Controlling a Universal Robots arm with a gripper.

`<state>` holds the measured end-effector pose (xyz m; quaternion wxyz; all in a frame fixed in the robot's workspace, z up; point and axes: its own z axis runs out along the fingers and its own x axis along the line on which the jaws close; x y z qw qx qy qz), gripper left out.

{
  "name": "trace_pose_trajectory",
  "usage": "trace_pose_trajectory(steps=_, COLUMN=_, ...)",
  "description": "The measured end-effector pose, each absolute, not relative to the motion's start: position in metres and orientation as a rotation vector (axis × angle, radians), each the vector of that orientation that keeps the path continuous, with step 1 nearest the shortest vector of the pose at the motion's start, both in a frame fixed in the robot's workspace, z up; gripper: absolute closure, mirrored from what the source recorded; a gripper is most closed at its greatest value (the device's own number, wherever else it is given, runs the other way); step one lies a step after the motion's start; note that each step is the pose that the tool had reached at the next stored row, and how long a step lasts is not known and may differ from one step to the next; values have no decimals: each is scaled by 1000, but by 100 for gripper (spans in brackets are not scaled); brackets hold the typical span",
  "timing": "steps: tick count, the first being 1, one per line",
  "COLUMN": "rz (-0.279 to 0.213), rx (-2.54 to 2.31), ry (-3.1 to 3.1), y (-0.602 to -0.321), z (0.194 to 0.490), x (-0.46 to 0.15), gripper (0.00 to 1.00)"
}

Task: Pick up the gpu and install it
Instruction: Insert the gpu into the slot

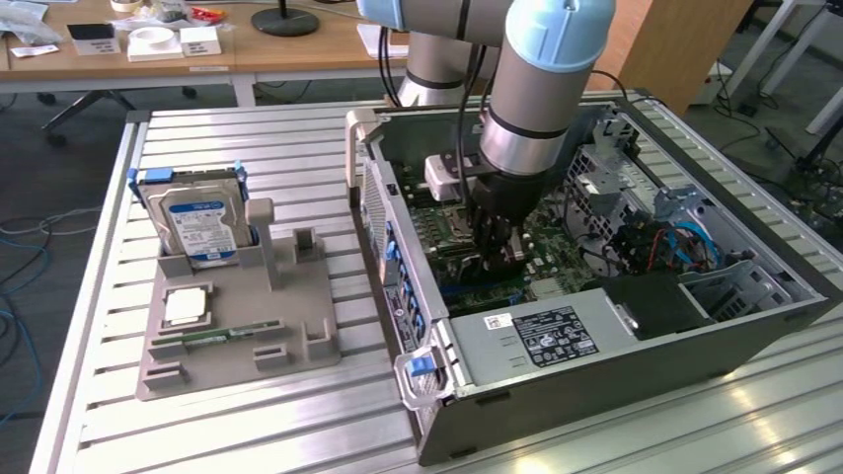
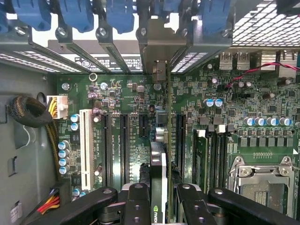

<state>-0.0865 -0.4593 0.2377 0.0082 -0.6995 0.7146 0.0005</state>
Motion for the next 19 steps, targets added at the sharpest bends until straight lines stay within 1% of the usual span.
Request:
trace_pose_trajectory(steps=18, rz=2, rx=-2187, ry=2234, y=-459, z=237, x=-87, gripper=73)
trace_pose_trajectory(steps=19, rz=3, rx=-2185, ry=2234, y=-459, z=237, x=-87, gripper=72)
